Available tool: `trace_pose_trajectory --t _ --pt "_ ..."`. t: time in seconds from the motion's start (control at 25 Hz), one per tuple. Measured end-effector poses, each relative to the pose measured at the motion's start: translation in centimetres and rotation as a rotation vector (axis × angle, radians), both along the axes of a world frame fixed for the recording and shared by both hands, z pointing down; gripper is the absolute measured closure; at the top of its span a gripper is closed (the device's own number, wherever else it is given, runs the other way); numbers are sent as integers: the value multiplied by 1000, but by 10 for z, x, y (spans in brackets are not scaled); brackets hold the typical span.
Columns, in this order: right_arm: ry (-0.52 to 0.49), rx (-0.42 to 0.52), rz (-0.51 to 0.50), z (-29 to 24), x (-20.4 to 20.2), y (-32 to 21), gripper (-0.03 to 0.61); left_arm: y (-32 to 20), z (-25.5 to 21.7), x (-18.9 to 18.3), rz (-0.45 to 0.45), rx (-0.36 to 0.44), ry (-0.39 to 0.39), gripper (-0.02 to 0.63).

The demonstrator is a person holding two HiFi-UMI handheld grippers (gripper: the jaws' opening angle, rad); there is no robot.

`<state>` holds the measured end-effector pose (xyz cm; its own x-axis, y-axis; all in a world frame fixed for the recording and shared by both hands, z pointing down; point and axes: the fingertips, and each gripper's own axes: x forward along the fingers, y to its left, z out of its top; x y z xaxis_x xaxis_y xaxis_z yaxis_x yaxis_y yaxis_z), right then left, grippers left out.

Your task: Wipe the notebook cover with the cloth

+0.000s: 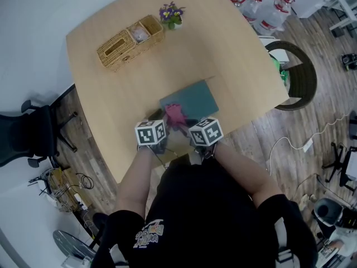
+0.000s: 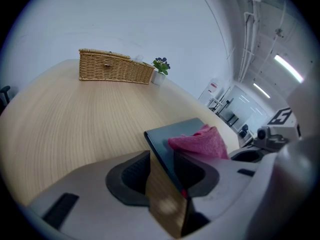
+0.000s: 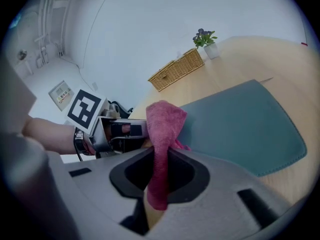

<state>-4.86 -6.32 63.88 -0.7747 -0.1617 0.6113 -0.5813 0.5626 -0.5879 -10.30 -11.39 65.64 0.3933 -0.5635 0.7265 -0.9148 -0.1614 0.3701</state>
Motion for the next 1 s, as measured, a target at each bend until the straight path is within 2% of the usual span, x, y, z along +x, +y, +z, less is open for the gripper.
trace_pose_trajectory --t 0.4,1.0 --pt "47 45 42 3 36 -16 511 -1 -2 0 -1 1 1 471" --pt "70 41 209 2 105 -47 512 1 2 2 6 -3 16 471"
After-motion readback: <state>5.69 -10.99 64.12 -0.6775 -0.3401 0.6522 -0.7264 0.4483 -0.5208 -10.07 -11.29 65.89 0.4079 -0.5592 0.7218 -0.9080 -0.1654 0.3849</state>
